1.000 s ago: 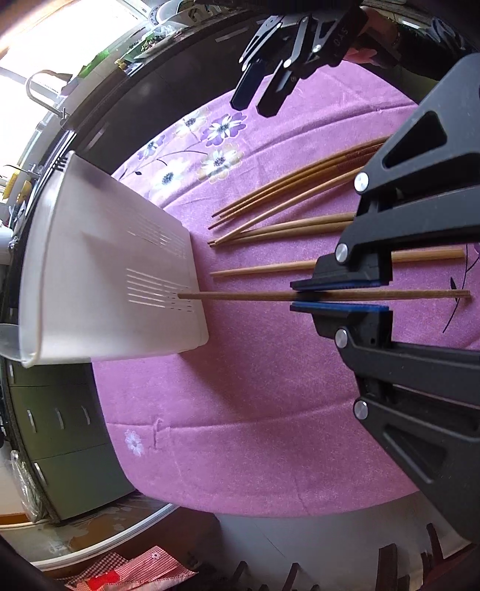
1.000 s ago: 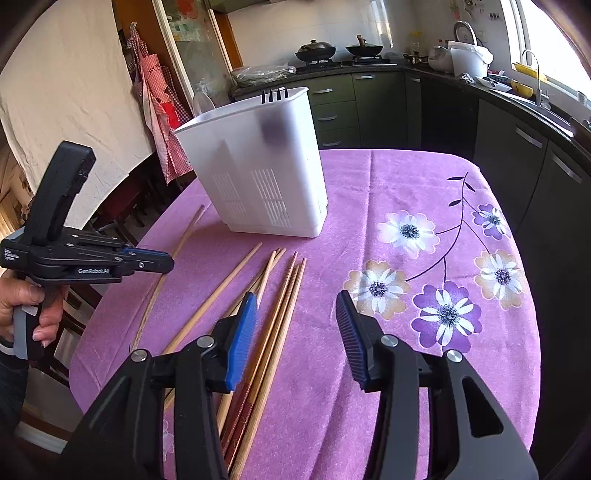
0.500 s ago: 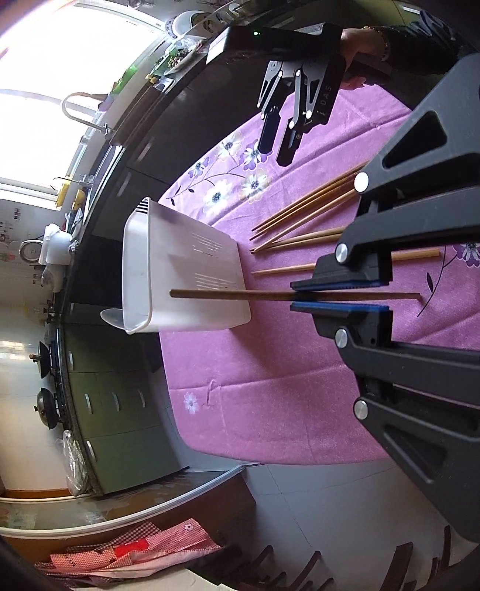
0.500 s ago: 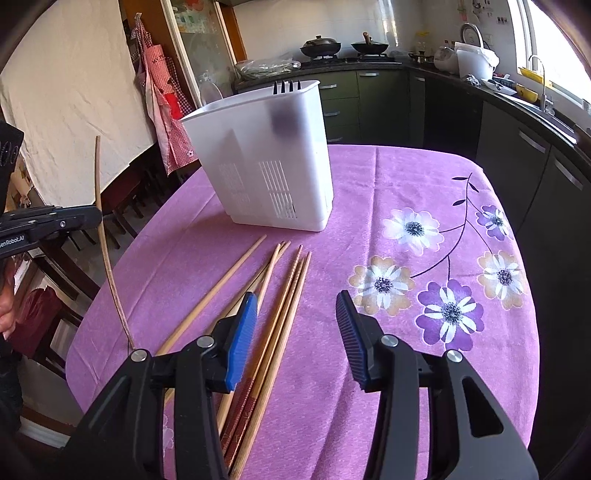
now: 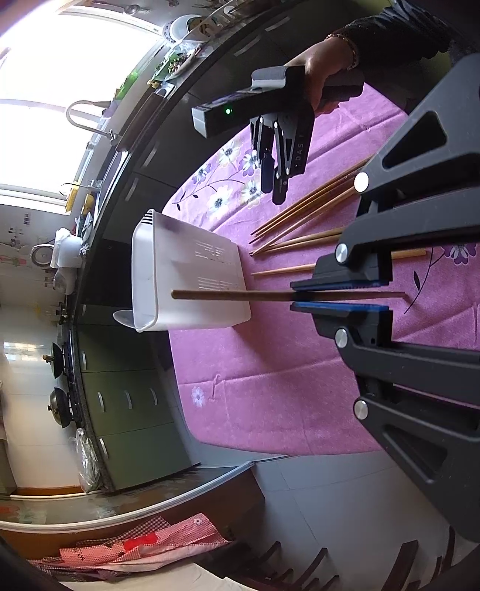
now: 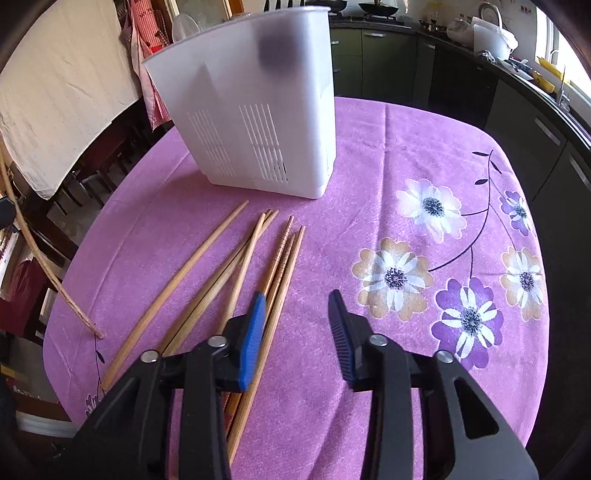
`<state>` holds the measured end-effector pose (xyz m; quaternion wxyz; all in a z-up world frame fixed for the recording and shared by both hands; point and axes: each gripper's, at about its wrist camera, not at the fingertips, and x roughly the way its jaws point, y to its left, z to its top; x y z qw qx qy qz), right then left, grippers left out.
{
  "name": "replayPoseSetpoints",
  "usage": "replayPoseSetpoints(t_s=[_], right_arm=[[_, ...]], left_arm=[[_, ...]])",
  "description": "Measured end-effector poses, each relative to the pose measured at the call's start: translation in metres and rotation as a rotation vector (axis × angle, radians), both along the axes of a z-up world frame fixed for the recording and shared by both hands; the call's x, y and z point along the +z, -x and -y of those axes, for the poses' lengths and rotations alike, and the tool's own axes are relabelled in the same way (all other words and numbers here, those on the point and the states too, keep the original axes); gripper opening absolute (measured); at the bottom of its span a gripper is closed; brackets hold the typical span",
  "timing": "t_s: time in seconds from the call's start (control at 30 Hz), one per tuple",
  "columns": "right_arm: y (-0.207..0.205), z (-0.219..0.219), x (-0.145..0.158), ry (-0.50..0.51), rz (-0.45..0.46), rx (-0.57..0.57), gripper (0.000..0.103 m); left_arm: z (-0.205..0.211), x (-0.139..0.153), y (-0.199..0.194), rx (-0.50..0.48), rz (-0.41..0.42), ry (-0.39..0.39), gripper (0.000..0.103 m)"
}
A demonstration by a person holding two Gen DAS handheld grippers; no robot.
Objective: Organize utensils
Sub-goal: 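Hold the chopstick upright with the left gripper while the right gripper grasps another chopstick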
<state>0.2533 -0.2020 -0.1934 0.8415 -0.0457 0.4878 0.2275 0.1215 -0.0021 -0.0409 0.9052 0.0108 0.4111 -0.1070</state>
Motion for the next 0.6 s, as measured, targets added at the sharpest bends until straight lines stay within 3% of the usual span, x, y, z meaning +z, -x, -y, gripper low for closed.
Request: replayPoseSetpoints(t_s=[0.13,0.6], right_arm=[[-0.008,-0.007,-0.008,0.031,-0.028,0.005,0.021],[-0.015,-0.033,-0.009,0.094,-0.068,0.042,0.015]], left_arm=[[-0.003,0.001,0.002,0.001,0.002,0.000,0.006],[-0.003,0.002,0.005,-0.009,0.011,-0.009,0.006]])
